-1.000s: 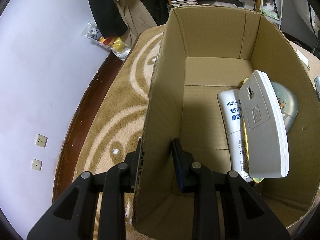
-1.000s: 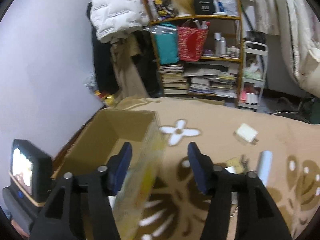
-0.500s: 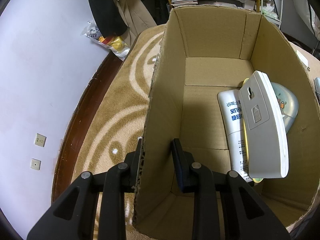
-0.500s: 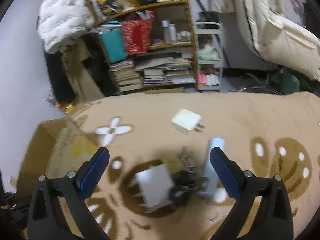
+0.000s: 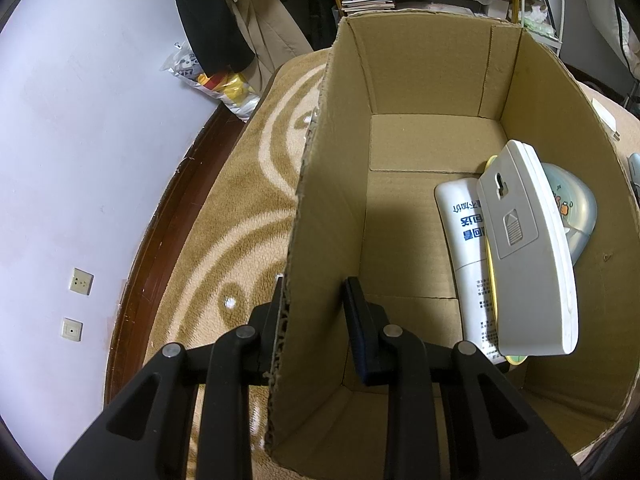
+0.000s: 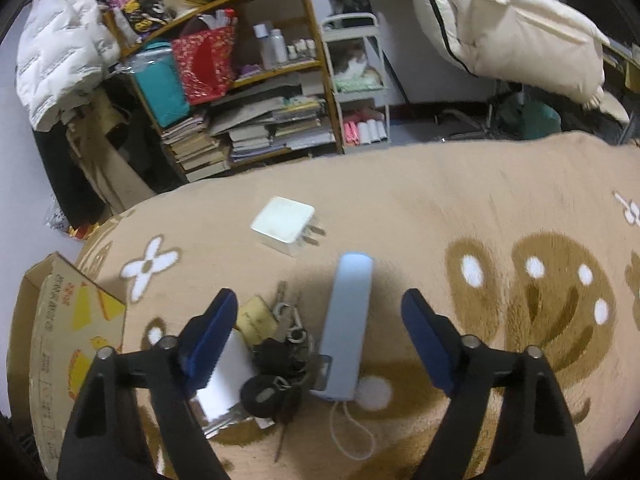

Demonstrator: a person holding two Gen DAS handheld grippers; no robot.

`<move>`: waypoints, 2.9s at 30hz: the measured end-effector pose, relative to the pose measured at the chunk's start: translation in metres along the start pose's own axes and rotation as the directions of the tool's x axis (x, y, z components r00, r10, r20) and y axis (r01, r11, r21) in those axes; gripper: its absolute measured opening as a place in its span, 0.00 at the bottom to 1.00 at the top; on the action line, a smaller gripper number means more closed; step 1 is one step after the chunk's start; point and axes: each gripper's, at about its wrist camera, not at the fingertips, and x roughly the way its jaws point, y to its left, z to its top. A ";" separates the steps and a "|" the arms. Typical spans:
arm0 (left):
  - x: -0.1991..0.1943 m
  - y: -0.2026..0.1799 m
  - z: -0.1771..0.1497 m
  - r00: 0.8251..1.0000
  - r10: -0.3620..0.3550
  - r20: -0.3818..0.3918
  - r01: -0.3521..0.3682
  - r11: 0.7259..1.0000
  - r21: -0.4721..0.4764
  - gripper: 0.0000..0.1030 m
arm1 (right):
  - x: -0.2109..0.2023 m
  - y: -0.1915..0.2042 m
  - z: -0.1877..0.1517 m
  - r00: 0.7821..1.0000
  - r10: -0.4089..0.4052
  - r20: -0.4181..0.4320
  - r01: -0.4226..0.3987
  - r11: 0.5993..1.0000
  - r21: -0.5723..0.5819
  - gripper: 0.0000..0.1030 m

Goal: Organize rigid objects
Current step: 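Return the right tool to the rug and grasp the light-blue power bank, then carry the light-blue power bank into the box and release it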

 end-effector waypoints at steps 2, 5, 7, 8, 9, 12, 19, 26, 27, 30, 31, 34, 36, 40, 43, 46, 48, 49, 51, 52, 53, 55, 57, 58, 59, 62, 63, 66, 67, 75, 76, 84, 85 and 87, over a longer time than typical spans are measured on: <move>0.000 0.000 0.000 1.000 0.002 0.001 -0.002 1.000 0.002 0.25 | 0.005 -0.008 -0.002 1.000 -0.003 -0.013 0.004 1.000 0.027 0.71; 0.000 0.000 0.000 1.000 0.005 0.001 -0.005 1.000 0.005 0.25 | 0.013 -0.015 -0.003 0.999 0.002 -0.034 0.000 0.999 0.054 0.63; 0.000 -0.001 0.000 1.000 0.006 0.002 -0.006 1.000 0.007 0.25 | 0.017 -0.018 -0.004 0.999 0.003 -0.047 0.000 0.998 0.056 0.59; 0.000 -0.001 -0.001 1.000 0.006 0.002 -0.006 1.000 0.007 0.25 | 0.019 -0.019 -0.005 0.999 0.005 -0.051 -0.002 0.999 0.054 0.58; 0.000 -0.001 -0.001 1.000 0.006 0.002 -0.006 1.000 0.007 0.25 | 0.021 -0.018 -0.005 0.998 0.006 -0.055 -0.003 0.999 0.052 0.56; 0.000 -0.002 -0.001 1.000 0.007 0.002 -0.007 1.000 0.007 0.25 | 0.026 -0.017 -0.006 0.998 0.009 -0.070 -0.006 0.999 0.043 0.50; 0.000 -0.002 0.000 1.000 0.008 0.003 -0.008 1.000 0.008 0.25 | 0.038 -0.019 -0.009 0.994 0.011 -0.105 -0.006 0.999 0.049 0.33; 0.000 -0.002 0.000 1.000 0.008 0.003 -0.008 1.000 0.009 0.25 | 0.046 -0.018 -0.014 0.993 0.005 -0.120 0.003 0.998 0.066 0.32; 0.000 -0.003 0.000 1.000 0.009 0.003 -0.009 1.000 0.009 0.25 | 0.046 -0.018 -0.014 0.993 0.007 -0.121 0.001 0.998 0.070 0.32; 0.000 -0.002 0.000 1.000 0.011 0.004 -0.011 1.000 0.012 0.25 | 0.049 -0.021 -0.015 0.992 0.014 -0.126 -0.003 0.996 0.084 0.32; 0.000 -0.002 0.000 1.000 0.012 0.005 -0.012 1.000 0.013 0.25 | 0.050 -0.021 -0.015 0.992 0.016 -0.129 -0.004 0.996 0.090 0.32; 0.000 -0.001 0.000 1.000 0.011 0.004 -0.011 1.000 0.012 0.26 | 0.052 -0.023 -0.016 0.991 0.016 -0.133 -0.002 0.995 0.102 0.32; 0.000 -0.002 0.000 1.000 0.012 0.005 -0.012 1.000 0.013 0.25 | 0.054 -0.023 -0.015 0.990 0.021 -0.138 -0.006 0.993 0.115 0.32; 0.000 -0.001 0.000 1.000 0.013 0.005 -0.013 1.000 0.014 0.26 | 0.056 -0.025 -0.015 0.990 0.026 -0.139 -0.008 0.992 0.128 0.32; 0.000 -0.002 0.000 1.000 0.013 0.006 -0.013 1.000 0.013 0.26 | 0.052 -0.023 -0.018 0.993 0.003 -0.117 0.011 0.992 0.122 0.29; 0.000 -0.002 0.000 1.000 0.013 0.006 -0.013 1.000 0.014 0.26 | 0.048 -0.021 -0.018 0.994 -0.011 -0.112 0.024 0.993 0.112 0.29; 0.000 -0.002 0.000 1.000 0.014 0.006 -0.014 1.000 0.015 0.26 | 0.044 -0.022 -0.017 0.994 -0.010 -0.108 0.023 0.993 0.115 0.28; 0.000 -0.002 0.000 1.000 0.013 0.005 -0.013 1.000 0.014 0.26 | 0.041 -0.022 -0.017 0.994 -0.013 -0.104 0.025 0.993 0.116 0.28; 0.000 -0.001 0.000 1.000 0.014 0.005 -0.014 1.000 0.014 0.26 | 0.034 -0.020 -0.015 0.996 -0.010 -0.083 0.019 0.993 0.115 0.28; 0.000 -0.001 0.000 1.000 0.014 0.004 -0.014 1.000 0.013 0.26 | 0.030 -0.019 -0.013 0.997 -0.005 -0.073 0.013 0.994 0.113 0.28; 0.001 0.000 0.001 1.000 0.014 0.004 -0.014 1.000 0.013 0.26 | 0.024 -0.017 -0.011 0.998 0.003 -0.062 0.004 0.994 0.109 0.28; 0.000 -0.001 0.000 1.000 0.014 0.005 -0.014 1.000 0.014 0.26 | 0.014 -0.010 -0.007 0.999 0.020 -0.035 -0.017 0.995 0.094 0.28; 0.000 -0.001 0.001 1.000 0.014 0.005 -0.014 1.000 0.013 0.26 | 0.003 -0.002 -0.005 0.999 0.041 -0.012 -0.040 0.996 0.074 0.28; 0.000 -0.001 0.000 1.000 0.014 0.005 -0.014 1.000 0.013 0.26 | -0.003 0.004 -0.003 0.999 0.054 0.001 -0.054 0.997 0.060 0.28; 0.000 -0.001 0.000 1.000 0.014 0.005 -0.014 1.000 0.013 0.26 | -0.008 0.010 -0.003 0.998 0.066 0.010 -0.067 0.997 0.050 0.28; 0.000 -0.001 0.000 1.000 0.014 0.005 -0.014 1.000 0.013 0.26 | -0.025 0.032 -0.005 0.991 0.125 0.037 -0.126 0.992 0.007 0.28; 0.001 -0.001 0.001 1.000 0.015 0.005 -0.015 1.000 0.014 0.26 | -0.031 0.039 -0.005 0.989 0.143 0.044 -0.143 0.990 -0.014 0.28; 0.000 -0.001 0.000 1.000 0.015 0.005 -0.015 1.000 0.014 0.26 | -0.044 0.059 -0.007 0.968 0.246 0.058 -0.245 0.969 -0.028 0.28; 0.000 -0.002 0.000 1.000 0.015 0.005 -0.015 1.000 0.014 0.26 | -0.047 0.064 -0.008 0.960 0.273 0.062 -0.271 0.962 -0.036 0.28; 0.000 -0.001 0.000 1.000 0.015 0.005 -0.015 1.000 0.016 0.26 | -0.076 0.112 -0.019 0.926 0.371 0.070 -0.359 0.922 -0.142 0.28; 0.000 -0.002 0.000 1.000 0.014 0.005 -0.015 1.000 0.014 0.26 | -0.078 0.118 -0.021 0.922 0.382 0.066 -0.369 0.917 -0.154 0.28; 0.000 -0.002 0.000 1.000 0.015 0.005 -0.015 1.000 0.014 0.25 | -0.088 0.148 -0.035 0.894 0.446 0.034 -0.429 0.877 -0.215 0.28; 0.000 -0.003 0.000 1.000 0.014 0.005 -0.014 1.000 0.014 0.25 | -0.089 0.147 -0.038 0.892 0.451 0.029 -0.434 0.874 -0.220 0.28; 0.000 -0.003 0.000 1.000 0.013 0.004 -0.014 1.000 0.013 0.25 | -0.089 0.153 -0.041 0.885 0.466 0.019 -0.450 0.863 -0.229 0.28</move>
